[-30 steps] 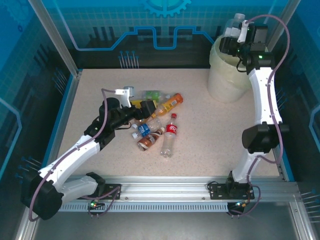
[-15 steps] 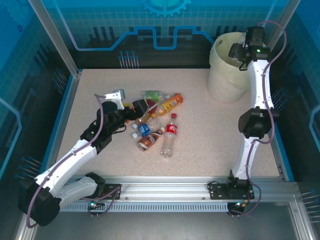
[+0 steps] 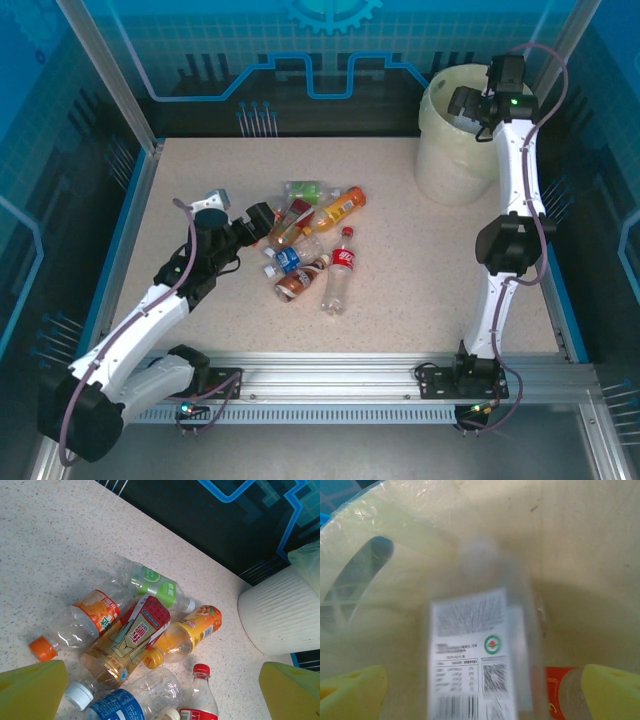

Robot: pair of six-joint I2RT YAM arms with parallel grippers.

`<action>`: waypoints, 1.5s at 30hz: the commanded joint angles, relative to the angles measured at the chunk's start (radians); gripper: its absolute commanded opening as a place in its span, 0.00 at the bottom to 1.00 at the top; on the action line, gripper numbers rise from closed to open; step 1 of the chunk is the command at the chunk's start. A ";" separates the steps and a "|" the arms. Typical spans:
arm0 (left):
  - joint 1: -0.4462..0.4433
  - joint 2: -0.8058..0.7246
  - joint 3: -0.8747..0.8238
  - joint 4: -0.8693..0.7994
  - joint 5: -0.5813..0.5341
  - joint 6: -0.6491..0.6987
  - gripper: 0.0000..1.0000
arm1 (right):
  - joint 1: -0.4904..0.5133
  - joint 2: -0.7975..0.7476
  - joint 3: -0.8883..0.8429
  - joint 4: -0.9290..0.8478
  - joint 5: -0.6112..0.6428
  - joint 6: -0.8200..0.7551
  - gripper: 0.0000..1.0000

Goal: Put the plastic bottles in the bin

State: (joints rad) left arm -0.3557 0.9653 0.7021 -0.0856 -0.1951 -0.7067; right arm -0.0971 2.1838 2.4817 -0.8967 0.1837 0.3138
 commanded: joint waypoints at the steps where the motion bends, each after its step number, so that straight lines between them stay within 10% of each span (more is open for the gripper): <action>1: 0.011 -0.008 -0.016 -0.010 -0.014 -0.020 0.99 | 0.009 -0.063 0.000 0.030 0.013 -0.013 1.00; 15: 0.032 0.078 0.019 -0.083 0.022 -0.050 0.99 | 0.050 -0.195 -0.077 0.032 -0.008 -0.062 1.00; 28: 0.026 0.128 0.001 -0.151 0.139 -0.047 0.99 | 0.169 -0.559 -0.508 0.165 -0.035 -0.071 1.00; 45: -0.281 0.198 0.020 -0.332 0.181 0.393 0.93 | 0.284 -1.022 -1.301 0.574 -0.236 0.106 1.00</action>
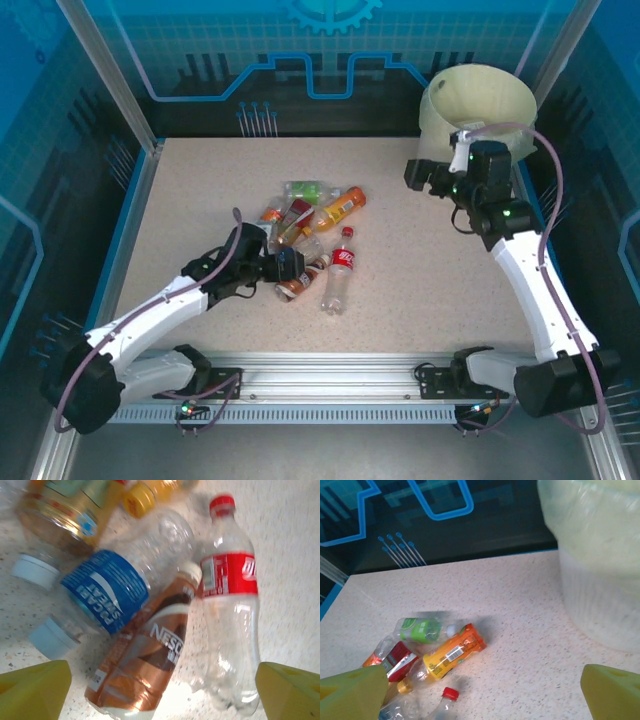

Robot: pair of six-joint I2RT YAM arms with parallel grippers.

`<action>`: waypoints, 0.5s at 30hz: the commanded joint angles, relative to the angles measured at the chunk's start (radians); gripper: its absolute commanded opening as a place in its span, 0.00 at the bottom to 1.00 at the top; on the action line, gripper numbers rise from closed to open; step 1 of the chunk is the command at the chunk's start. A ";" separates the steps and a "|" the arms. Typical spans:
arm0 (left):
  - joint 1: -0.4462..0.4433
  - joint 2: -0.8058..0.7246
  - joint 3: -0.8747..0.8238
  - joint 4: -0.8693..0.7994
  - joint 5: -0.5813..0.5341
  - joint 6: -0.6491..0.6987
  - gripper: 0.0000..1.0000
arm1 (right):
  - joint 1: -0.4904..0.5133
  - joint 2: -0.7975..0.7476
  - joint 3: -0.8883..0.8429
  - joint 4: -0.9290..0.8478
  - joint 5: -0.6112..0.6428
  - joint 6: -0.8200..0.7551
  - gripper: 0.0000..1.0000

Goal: Put the plastic bottles in the bin

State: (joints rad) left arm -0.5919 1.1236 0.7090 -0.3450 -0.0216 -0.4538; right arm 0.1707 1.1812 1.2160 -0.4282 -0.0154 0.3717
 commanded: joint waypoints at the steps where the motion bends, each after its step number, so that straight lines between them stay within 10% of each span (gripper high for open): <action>1: -0.061 0.058 0.022 -0.091 -0.015 0.161 0.92 | 0.016 -0.017 -0.037 0.100 -0.030 0.051 1.00; 15: -0.156 0.300 0.093 -0.138 -0.173 0.168 0.82 | 0.028 0.024 -0.004 0.077 -0.029 0.056 1.00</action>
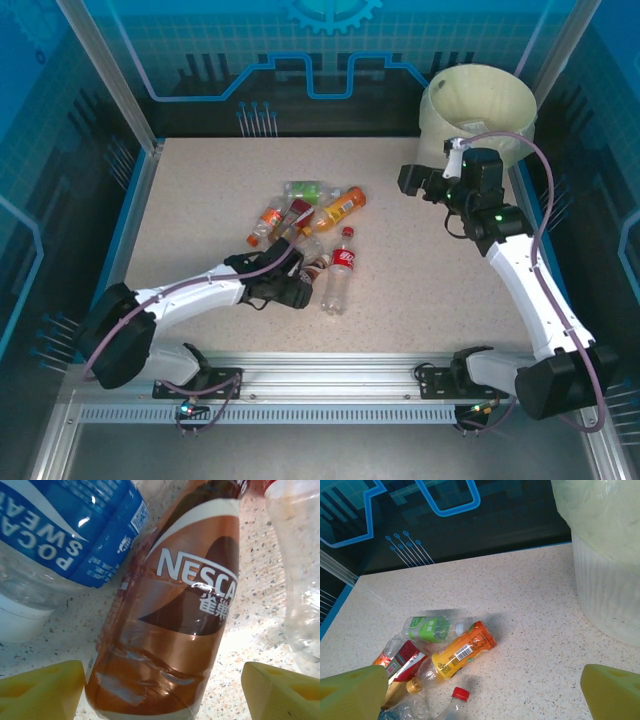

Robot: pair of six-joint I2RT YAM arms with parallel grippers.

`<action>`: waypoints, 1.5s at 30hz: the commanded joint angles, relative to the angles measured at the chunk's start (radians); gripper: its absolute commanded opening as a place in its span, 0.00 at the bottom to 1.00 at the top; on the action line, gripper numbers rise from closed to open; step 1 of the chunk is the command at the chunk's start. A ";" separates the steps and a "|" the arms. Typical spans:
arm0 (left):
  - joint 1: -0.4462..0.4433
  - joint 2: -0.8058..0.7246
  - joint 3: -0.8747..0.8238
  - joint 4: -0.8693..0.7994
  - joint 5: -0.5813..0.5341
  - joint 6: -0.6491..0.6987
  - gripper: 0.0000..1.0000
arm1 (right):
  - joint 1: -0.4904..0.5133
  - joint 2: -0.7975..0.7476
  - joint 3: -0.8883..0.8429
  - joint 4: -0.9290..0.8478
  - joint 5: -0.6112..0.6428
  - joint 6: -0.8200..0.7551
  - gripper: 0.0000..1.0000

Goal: Put the plastic bottles in the bin

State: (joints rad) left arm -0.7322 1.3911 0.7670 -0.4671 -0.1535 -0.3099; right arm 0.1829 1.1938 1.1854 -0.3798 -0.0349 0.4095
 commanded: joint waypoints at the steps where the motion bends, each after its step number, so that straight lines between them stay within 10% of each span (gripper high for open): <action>1: -0.019 0.051 0.044 -0.022 -0.044 0.025 0.81 | 0.019 0.013 0.027 0.027 -0.011 0.021 1.00; 13: -0.041 0.091 0.063 -0.007 -0.063 -0.004 0.55 | 0.026 0.001 -0.018 0.095 -0.029 0.009 1.00; 28: -0.040 -0.162 0.104 0.174 0.101 -0.086 0.54 | 0.030 0.021 -0.023 0.115 -0.141 0.027 1.00; 38: -0.037 -0.110 0.105 0.738 0.180 -0.151 0.54 | 0.058 0.056 -0.008 0.156 -0.498 0.037 1.00; 45: -0.037 -0.015 0.175 0.955 0.288 -0.157 0.54 | 0.108 0.098 0.084 0.059 -0.527 -0.021 1.00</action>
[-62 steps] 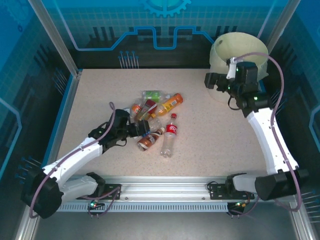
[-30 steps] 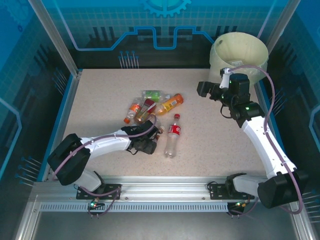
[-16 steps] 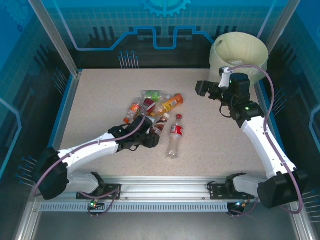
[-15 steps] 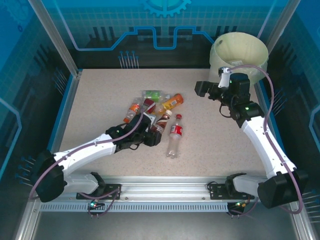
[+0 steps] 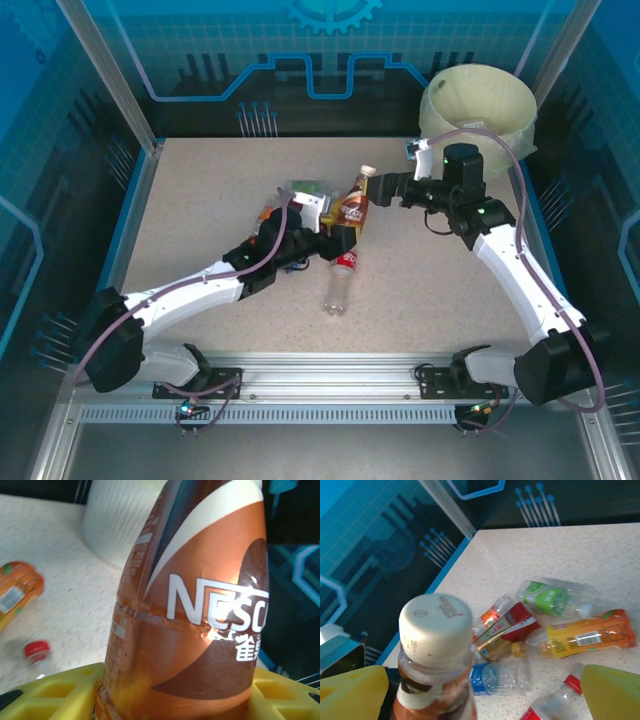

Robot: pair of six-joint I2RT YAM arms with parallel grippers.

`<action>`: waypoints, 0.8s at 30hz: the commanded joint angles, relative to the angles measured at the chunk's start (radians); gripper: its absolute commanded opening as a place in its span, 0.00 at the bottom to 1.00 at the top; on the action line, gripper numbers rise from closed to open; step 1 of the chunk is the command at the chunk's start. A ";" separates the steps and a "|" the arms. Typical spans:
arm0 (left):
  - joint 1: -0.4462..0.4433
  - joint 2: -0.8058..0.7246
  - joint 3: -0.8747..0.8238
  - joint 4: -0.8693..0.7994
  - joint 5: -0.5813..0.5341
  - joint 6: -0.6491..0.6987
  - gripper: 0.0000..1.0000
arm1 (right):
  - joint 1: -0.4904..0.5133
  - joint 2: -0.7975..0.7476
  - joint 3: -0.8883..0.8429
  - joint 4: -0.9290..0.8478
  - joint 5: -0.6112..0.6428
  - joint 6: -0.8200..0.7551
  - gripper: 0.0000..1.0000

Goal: Put the plastic bottles in the bin

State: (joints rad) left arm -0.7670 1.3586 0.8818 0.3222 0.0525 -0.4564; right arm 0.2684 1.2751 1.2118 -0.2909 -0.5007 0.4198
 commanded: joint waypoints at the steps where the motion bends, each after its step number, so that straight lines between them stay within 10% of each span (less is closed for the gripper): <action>1: -0.003 0.028 0.079 0.158 0.098 -0.005 0.54 | 0.026 0.022 0.064 -0.028 -0.084 -0.031 1.00; 24: 0.001 0.124 0.127 0.150 0.143 -0.110 0.65 | 0.037 0.039 0.088 -0.031 -0.100 -0.037 0.44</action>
State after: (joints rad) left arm -0.7658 1.4654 0.9707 0.4545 0.1741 -0.5556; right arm 0.2935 1.3094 1.2633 -0.3023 -0.6075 0.4088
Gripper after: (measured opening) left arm 0.623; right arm 0.488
